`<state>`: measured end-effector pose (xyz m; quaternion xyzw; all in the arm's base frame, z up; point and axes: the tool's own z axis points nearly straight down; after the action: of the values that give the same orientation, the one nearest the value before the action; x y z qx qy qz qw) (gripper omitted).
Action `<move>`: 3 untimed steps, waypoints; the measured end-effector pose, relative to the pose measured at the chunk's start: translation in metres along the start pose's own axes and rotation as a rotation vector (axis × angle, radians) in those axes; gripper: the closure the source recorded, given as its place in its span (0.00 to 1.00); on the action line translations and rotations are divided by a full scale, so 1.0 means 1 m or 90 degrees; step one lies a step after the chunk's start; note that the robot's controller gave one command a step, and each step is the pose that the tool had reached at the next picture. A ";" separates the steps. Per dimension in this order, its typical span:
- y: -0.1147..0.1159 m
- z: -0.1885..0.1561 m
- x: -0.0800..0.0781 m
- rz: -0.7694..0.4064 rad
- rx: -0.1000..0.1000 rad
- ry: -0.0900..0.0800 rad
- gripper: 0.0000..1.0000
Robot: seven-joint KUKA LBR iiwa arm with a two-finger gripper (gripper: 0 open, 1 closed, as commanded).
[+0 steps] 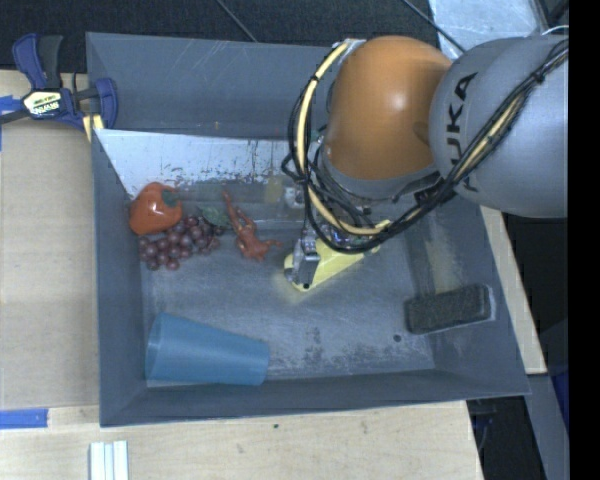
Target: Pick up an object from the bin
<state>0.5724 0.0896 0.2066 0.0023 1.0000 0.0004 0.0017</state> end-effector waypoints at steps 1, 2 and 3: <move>0.000 0.000 0.000 0.000 0.000 0.000 0.00; -0.020 0.024 -0.001 -0.076 0.000 -0.001 0.00; -0.011 0.024 -0.010 -0.103 0.000 -0.003 0.00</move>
Offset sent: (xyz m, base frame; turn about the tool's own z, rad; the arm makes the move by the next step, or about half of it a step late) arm 0.0007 -0.0220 -0.0267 -0.1312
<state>0.5825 0.0783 0.1822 -0.0782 0.9969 0.0004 0.0040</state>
